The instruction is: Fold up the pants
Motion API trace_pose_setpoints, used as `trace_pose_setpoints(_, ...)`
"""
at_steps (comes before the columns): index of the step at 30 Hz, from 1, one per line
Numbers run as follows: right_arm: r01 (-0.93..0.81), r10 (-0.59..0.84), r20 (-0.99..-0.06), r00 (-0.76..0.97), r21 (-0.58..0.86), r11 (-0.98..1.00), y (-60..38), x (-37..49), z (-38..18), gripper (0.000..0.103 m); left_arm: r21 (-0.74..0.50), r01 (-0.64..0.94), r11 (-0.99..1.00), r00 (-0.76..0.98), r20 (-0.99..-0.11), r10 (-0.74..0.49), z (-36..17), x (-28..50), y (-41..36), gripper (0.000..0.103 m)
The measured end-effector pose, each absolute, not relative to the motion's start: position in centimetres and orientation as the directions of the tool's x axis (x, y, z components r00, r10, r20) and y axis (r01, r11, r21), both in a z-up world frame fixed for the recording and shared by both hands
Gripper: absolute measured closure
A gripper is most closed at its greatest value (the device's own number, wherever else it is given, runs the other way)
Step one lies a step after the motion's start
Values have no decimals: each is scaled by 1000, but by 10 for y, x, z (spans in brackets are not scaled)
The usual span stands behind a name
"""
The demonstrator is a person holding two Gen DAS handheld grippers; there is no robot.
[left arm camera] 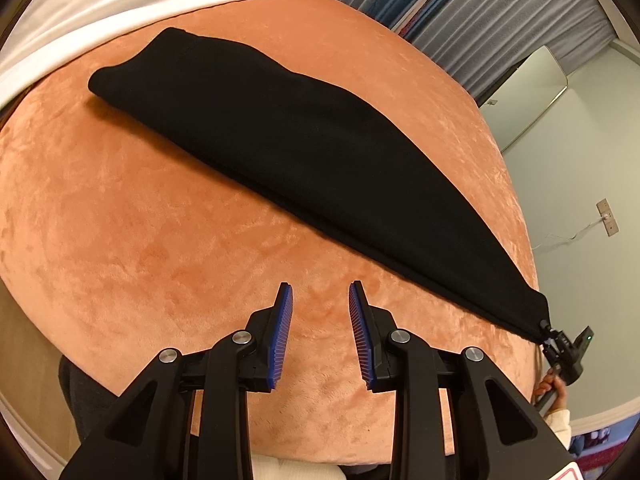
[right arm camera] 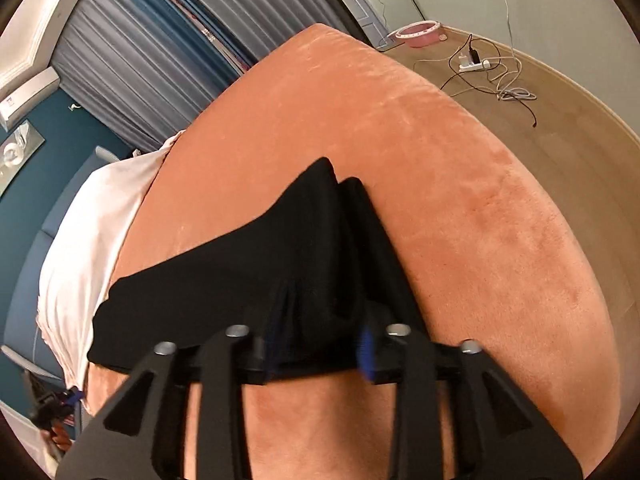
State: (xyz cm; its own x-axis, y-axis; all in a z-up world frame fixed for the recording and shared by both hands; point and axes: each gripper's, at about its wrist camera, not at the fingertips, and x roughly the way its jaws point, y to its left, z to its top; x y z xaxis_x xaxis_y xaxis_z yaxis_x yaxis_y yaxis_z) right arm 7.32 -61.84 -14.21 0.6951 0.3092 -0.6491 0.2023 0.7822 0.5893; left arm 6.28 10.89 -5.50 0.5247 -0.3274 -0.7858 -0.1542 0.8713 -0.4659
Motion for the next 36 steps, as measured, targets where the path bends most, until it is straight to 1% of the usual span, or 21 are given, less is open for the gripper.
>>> trace_pose_setpoints(1, 209, 308, -644, 700, 597, 775, -619, 76, -139, 67, -463, -155, 873, 525, -787, -324, -55, 64, 107, 75)
trace_pose_setpoints(2, 213, 297, -643, 706, 592, 777, -620, 81, -133, 75, -462, -157, 873, 525, -788, -323, -55, 66, 104, 75)
trace_pose_setpoints(3, 212, 273, -643, 715, 572, 792, -614, 89, -125, 95, -462, -159, 873, 525, -788, -322, -56, 66, 103, 74)
trace_pose_setpoints(6, 199, 218, -617, 756, 534, 822, -603, 107, -109, 95, -462, -170, 870, 528, -788, -316, -56, 67, 103, 62)
trace_pose_setpoints(8, 241, 171, -650, 740, 494, 836, -612, 111, -124, 94, -435, -184, 881, 538, -795, -280, -56, 66, 109, 56)
trace_pose_setpoints(9, 285, 153, -698, 700, 469, 836, -615, 113, -138, 93, -412, -198, 889, 542, -802, -251, -57, 67, 113, 50)
trace_pose_setpoints(10, 291, 166, -701, 693, 483, 826, -616, 112, -146, 94, -383, -220, 897, 540, -813, -215, -59, 70, 119, 49)
trace_pose_setpoints(11, 295, 163, -671, 724, 514, 806, -618, 103, -143, 93, -359, -238, 902, 540, -821, -184, -60, 73, 126, 49)
trace_pose_setpoints(13, 341, 97, -670, 736, 491, 802, -616, 92, -133, 89, -319, -279, 906, 538, -833, -128, -62, 81, 140, 46)
trace_pose_setpoints(14, 379, 30, -674, 738, 451, 808, -612, 84, -125, 82, -309, -297, 903, 542, -833, -107, -62, 86, 149, 42)
trace_pose_setpoints(15, 400, -22, -667, 744, 419, 815, -606, 75, -117, 71, -301, -317, 900, 548, -832, -86, -62, 91, 159, 36)
trace_pose_setpoints(17, 400, -69, -640, 765, 389, 830, -593, 57, -104, 68, -285, -355, 891, 560, -827, -41, -63, 107, 180, 34)
trace_pose_setpoints(21, 376, -64, -631, 773, 375, 847, -562, 31, -97, 66, -261, -438, 860, 525, -851, 9, -85, 154, 230, 34)
trace_pose_setpoints(24, 363, -62, -641, 765, 350, 863, -532, 21, -97, 61, -264, -492, 830, 466, -885, -5, -112, 179, 259, 37)
trace_pose_setpoints(26, 356, -61, -650, 757, 333, 873, -517, 15, -99, 61, -298, -501, 813, 469, -882, -35, -121, 189, 271, 50)
trace_pose_setpoints(27, 356, -61, -659, 750, 324, 877, -508, 13, -100, 61, -309, -495, 812, 487, -872, -35, -120, 192, 275, 71)
trace_pose_setpoints(28, 352, -55, -669, 742, 319, 880, -501, 14, -101, 61, -326, -471, 820, 508, -860, -50, -118, 196, 279, 88)
trace_pose_setpoints(30, 346, -49, -674, 737, 314, 884, -488, 16, -99, 61, -334, -437, 835, 534, -843, -58, -107, 203, 282, 93)
trace_pose_setpoints(33, 310, -27, -659, 752, 316, 897, -471, 20, -94, 61, -295, -379, 877, 587, -809, -19, -91, 204, 280, 93)
trace_pose_setpoints(34, 298, -18, -660, 751, 314, 901, -469, 25, -94, 61, -254, -367, 895, 587, -809, 11, -96, 208, 281, 93)
trace_pose_setpoints(36, 298, -20, -692, 722, 284, 911, -459, 39, -102, 61, -229, -363, 903, 519, -855, -8, -121, 218, 284, 91)
